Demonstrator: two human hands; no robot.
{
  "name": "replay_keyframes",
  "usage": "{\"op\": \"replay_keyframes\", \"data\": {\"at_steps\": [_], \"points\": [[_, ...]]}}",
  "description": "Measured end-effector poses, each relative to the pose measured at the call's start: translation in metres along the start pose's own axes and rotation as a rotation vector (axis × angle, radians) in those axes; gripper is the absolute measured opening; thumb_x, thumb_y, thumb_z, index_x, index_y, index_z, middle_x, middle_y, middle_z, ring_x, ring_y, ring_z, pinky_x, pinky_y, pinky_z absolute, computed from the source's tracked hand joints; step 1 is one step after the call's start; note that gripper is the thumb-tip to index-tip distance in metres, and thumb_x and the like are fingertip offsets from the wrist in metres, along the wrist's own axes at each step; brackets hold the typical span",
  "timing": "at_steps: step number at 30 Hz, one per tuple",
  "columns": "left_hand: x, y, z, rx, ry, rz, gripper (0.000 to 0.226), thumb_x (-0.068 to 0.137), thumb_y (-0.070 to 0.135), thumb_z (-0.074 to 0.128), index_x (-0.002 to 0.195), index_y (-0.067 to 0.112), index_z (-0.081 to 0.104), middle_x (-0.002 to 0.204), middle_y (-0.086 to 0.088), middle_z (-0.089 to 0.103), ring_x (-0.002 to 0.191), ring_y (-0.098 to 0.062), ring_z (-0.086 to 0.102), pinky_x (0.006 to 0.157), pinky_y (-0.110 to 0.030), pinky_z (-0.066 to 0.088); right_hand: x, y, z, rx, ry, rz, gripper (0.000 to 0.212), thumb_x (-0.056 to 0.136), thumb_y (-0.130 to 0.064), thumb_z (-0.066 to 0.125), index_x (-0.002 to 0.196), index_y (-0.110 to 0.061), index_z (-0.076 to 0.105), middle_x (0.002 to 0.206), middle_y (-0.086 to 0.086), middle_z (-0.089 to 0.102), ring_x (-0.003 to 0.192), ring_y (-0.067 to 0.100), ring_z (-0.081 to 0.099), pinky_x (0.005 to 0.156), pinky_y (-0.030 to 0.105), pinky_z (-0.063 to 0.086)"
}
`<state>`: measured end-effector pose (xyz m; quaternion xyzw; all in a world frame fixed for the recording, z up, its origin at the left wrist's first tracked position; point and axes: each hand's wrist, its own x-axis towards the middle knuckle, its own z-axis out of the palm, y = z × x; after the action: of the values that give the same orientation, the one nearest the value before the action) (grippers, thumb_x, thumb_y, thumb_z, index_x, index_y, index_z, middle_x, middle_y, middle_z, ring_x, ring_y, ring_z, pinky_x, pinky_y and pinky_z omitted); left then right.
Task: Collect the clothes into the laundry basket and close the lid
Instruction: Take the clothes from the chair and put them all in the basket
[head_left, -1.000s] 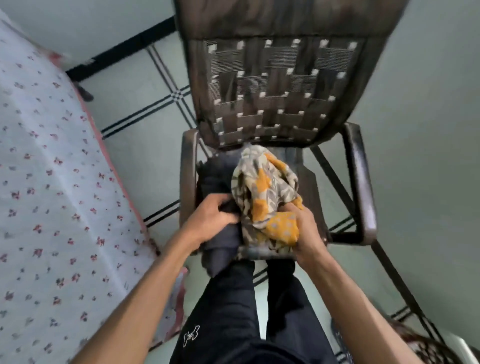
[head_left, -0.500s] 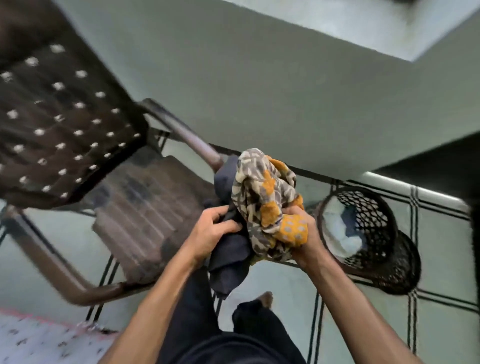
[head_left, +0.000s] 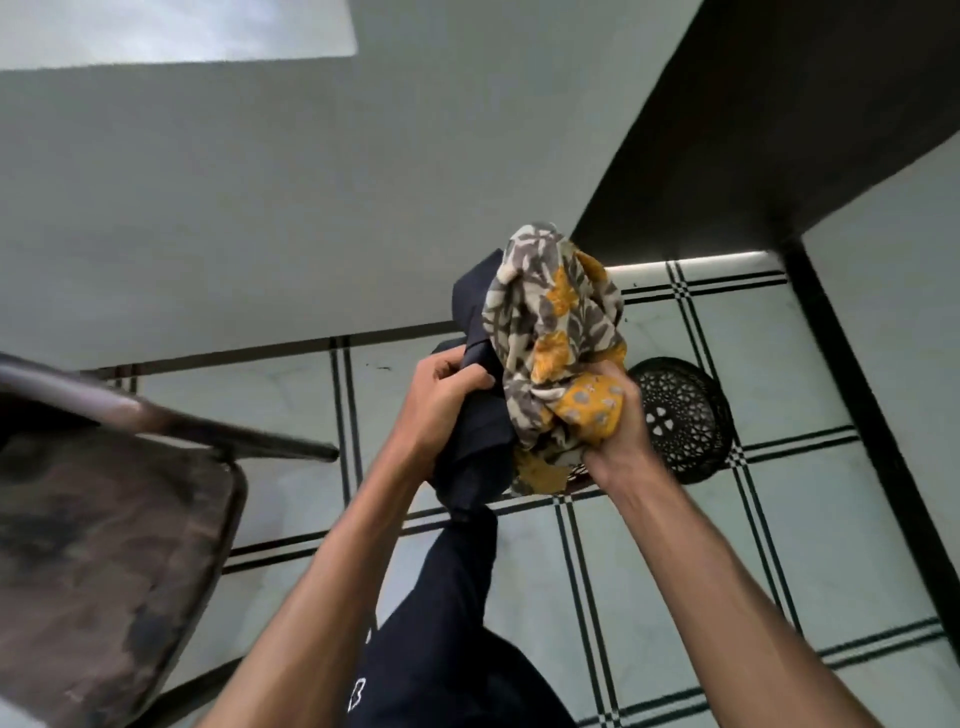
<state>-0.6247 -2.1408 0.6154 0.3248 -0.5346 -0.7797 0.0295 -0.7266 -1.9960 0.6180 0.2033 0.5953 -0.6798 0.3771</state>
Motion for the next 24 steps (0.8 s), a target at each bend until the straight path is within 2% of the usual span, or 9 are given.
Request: {"op": "replay_keyframes", "data": {"at_steps": [3,6,9,12,16,18,20,22,24], "points": [[0.065,-0.038,0.023,-0.013,0.028,-0.080,0.037,0.075,0.012,0.059,0.091,-0.021,0.054,0.083,-0.018,0.061,0.078,-0.026,0.058,0.068,-0.034,0.045,0.070,0.001,-0.032,-0.006,0.039,0.050,0.027,0.096,-0.031,0.052,0.082,-0.019,0.072,0.071,-0.001,0.074,0.067,0.016,0.068,0.066,0.028,0.052],[0.125,-0.094,0.040,0.035,0.050,-0.238,0.028,0.091,0.012,0.059,0.110,-0.008,0.064,0.100,-0.016,0.071,0.092,-0.026,0.067,0.080,-0.035,0.052,0.140,0.014,-0.057,-0.096,0.099,0.126,0.027,0.097,-0.025,0.053,0.079,-0.018,0.071,0.066,-0.005,0.074,0.060,0.010,0.070,0.062,0.027,0.054],[0.183,-0.165,0.051,0.197,-0.011,-0.400,0.052,0.098,0.019,0.061,0.147,0.013,0.046,0.134,-0.006,0.062,0.114,-0.016,0.061,0.099,-0.032,0.049,0.215,0.046,-0.099,-0.559,0.167,0.169,0.014,0.092,-0.030,0.066,0.092,-0.019,0.074,0.091,0.001,0.079,0.086,0.020,0.072,0.084,0.041,0.060],[0.214,-0.225,0.055,0.446,-0.016,-0.455,0.061,0.097,0.017,0.063,0.152,0.012,0.040,0.145,-0.012,0.055,0.120,-0.019,0.057,0.109,-0.036,0.047,0.265,0.073,-0.144,-1.118,0.041,0.259,0.021,0.092,-0.019,0.065,0.110,-0.016,0.075,0.115,0.008,0.074,0.106,0.028,0.067,0.095,0.037,0.052],[0.251,-0.286,0.059,0.617,0.130,-0.424,0.056,0.096,0.022,0.065,0.149,0.018,0.046,0.147,-0.009,0.053,0.133,-0.024,0.054,0.114,-0.036,0.042,0.329,0.098,-0.181,-1.196,0.058,0.078,0.047,0.088,-0.018,0.066,0.134,-0.019,0.060,0.131,0.008,0.065,0.114,0.025,0.063,0.087,0.031,0.048],[0.266,-0.312,0.062,0.684,0.130,-0.432,0.070,0.095,0.033,0.067,0.156,0.025,0.035,0.159,-0.010,0.038,0.145,-0.026,0.041,0.121,-0.035,0.033,0.357,0.118,-0.189,-1.258,0.008,-0.059,0.070,0.085,-0.029,0.069,0.149,-0.028,0.042,0.145,0.011,0.049,0.132,0.028,0.049,0.102,0.038,0.046],[0.281,-0.339,0.069,0.711,0.063,-0.508,0.082,0.095,0.046,0.063,0.161,0.035,0.016,0.170,-0.009,0.013,0.156,-0.025,0.021,0.124,-0.035,0.022,0.382,0.134,-0.194,-1.352,-0.041,-0.069,0.088,0.084,-0.036,0.072,0.157,-0.037,0.023,0.156,0.014,0.033,0.147,0.034,0.029,0.117,0.049,0.036],[0.293,-0.364,0.076,0.751,0.018,-0.572,0.083,0.097,0.050,0.057,0.161,0.040,0.005,0.172,-0.008,-0.004,0.159,-0.027,0.008,0.126,-0.039,0.018,0.404,0.152,-0.199,-1.386,-0.103,-0.052,0.093,0.083,-0.036,0.073,0.159,-0.040,0.018,0.161,0.013,0.027,0.151,0.035,0.022,0.121,0.050,0.031],[0.309,-0.397,0.082,0.791,0.020,-0.588,0.081,0.099,0.048,0.054,0.161,0.038,0.002,0.171,-0.010,-0.012,0.159,-0.033,0.002,0.127,-0.045,0.019,0.433,0.175,-0.208,-1.369,-0.182,-0.019,0.092,0.084,-0.030,0.075,0.159,-0.035,0.022,0.162,0.010,0.030,0.151,0.031,0.028,0.120,0.043,0.034]]}}
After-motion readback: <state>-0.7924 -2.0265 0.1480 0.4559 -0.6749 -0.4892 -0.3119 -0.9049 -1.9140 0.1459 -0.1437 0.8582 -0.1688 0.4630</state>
